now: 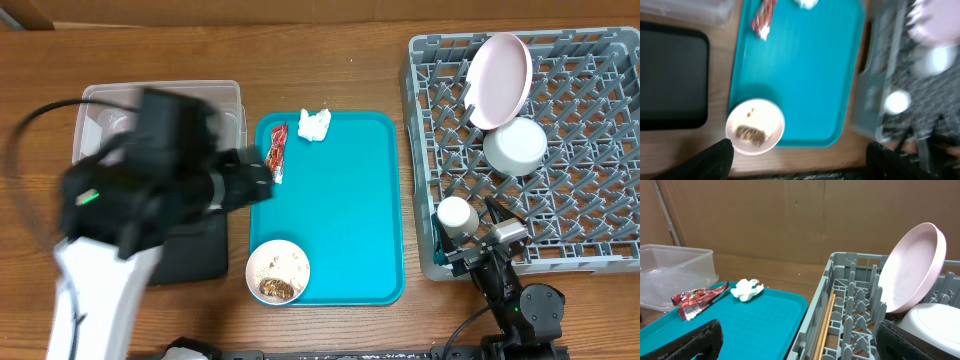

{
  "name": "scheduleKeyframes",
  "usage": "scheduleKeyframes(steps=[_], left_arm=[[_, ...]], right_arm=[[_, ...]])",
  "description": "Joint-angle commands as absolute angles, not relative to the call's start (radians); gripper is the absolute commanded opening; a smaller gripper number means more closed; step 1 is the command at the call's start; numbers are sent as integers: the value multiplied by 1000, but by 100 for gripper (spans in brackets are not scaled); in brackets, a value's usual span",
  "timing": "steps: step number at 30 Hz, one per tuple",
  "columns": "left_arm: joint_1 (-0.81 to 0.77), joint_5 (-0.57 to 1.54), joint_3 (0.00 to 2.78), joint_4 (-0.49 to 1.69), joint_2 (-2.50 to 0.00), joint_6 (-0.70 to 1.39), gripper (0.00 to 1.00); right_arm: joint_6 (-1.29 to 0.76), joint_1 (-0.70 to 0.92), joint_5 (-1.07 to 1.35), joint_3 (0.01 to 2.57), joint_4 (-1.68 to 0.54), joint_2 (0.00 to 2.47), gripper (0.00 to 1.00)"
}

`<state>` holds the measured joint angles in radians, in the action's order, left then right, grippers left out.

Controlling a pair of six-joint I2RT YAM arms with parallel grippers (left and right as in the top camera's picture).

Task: Sort waste into correct bins and load items into the dishwasher
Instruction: 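Grasp the red wrapper with the left gripper and drop it in the clear bin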

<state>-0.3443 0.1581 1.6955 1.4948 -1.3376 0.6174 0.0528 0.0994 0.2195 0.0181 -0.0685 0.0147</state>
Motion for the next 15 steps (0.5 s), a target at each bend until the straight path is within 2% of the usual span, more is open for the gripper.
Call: scheduleKeyframes(steps=[1, 4, 6, 7, 15], left_arm=[[-464, -21, 1628, 1481, -1422, 745, 87], [-529, -128, 1586, 1414, -1514, 768, 82], [-536, -194, 1583, 1366, -1586, 790, 86], [-532, -212, 1583, 1338, -1619, 790, 89], [-416, -205, 1583, 1090, -1884, 619, 87]], right_arm=[[53, 96, 210, 8, -62, 6, 100], [53, 96, 210, 8, -62, 6, 100], [53, 96, 210, 8, -62, 6, 100], [53, 96, 210, 8, -62, 6, 100], [53, 96, 210, 8, -62, 6, 100]])
